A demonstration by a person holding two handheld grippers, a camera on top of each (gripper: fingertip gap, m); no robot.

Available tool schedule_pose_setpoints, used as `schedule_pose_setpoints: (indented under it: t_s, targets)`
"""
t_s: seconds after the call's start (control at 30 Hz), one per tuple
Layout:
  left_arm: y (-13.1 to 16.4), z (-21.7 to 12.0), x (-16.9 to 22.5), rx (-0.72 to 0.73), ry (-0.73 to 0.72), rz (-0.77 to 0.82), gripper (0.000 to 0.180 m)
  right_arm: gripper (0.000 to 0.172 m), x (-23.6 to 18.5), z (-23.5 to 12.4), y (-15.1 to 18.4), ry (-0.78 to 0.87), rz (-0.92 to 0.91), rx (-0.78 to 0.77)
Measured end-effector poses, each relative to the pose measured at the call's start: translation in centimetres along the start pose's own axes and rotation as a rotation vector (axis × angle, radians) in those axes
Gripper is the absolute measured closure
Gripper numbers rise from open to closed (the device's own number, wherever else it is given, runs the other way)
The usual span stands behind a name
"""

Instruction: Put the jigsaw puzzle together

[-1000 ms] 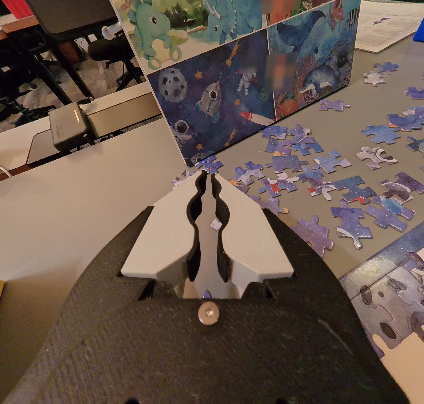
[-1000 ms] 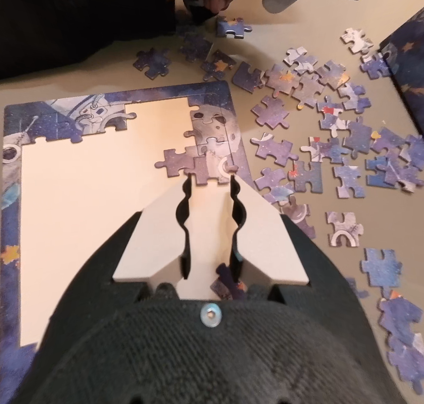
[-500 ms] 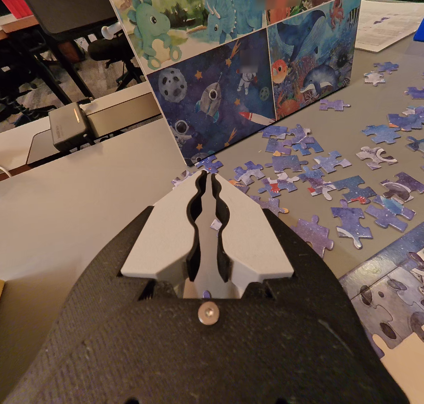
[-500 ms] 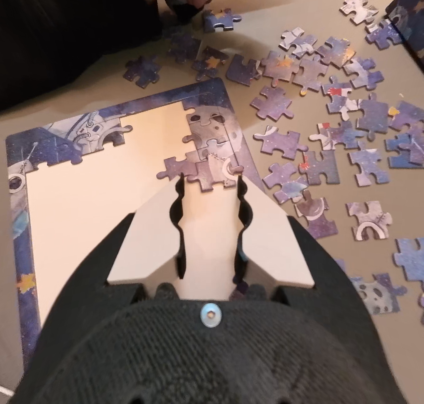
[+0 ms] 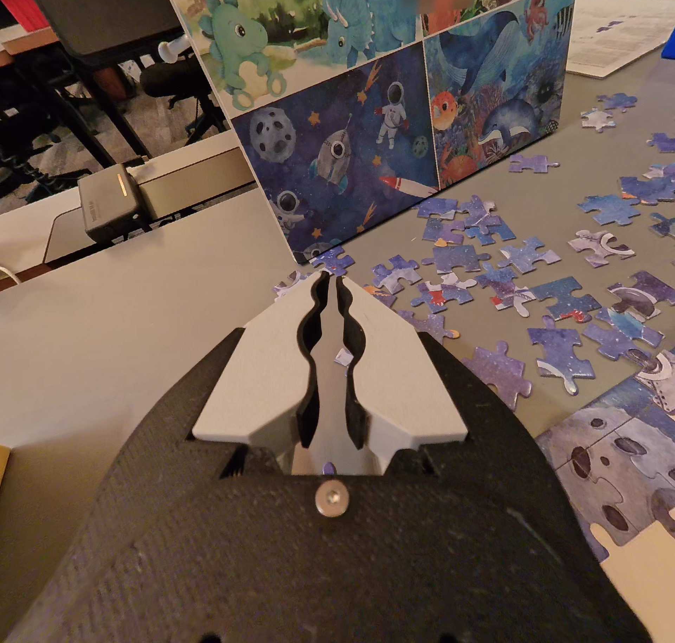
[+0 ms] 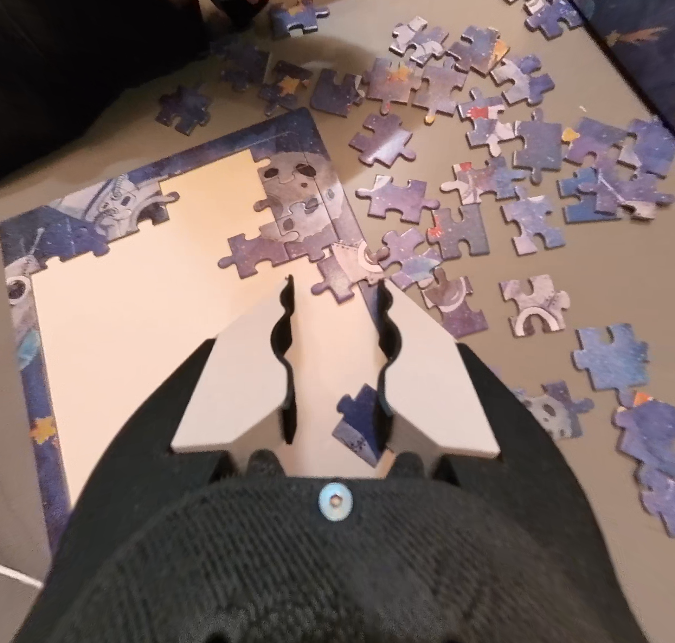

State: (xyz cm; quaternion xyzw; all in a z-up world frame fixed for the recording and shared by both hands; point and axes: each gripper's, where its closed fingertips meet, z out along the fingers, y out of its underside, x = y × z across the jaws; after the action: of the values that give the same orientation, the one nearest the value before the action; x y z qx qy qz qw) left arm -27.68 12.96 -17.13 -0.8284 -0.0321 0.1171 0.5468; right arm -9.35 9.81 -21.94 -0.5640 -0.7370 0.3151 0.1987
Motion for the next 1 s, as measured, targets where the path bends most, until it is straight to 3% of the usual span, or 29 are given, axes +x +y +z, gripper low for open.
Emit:
schedule_pose_setpoints:
  t_s: [0.5, 0.7, 1.0]
  targets:
    - [0.0, 0.0, 0.0, 0.001, 0.000, 0.001, 0.178, 0.134, 2.7, -0.8, 1.0, 0.135, -0.048, -0.053]
    - [0.0, 0.0, 0.0, 0.000, -0.001, 0.004, 0.178, 0.131, 0.9, -0.1, 0.1, 0.073, -0.040, -0.008]
    - [0.0, 0.0, 0.1, -0.001, -0.002, 0.009, 0.178, 0.129, 1.6, 0.5, 0.3, 0.100, -0.010, 0.010]
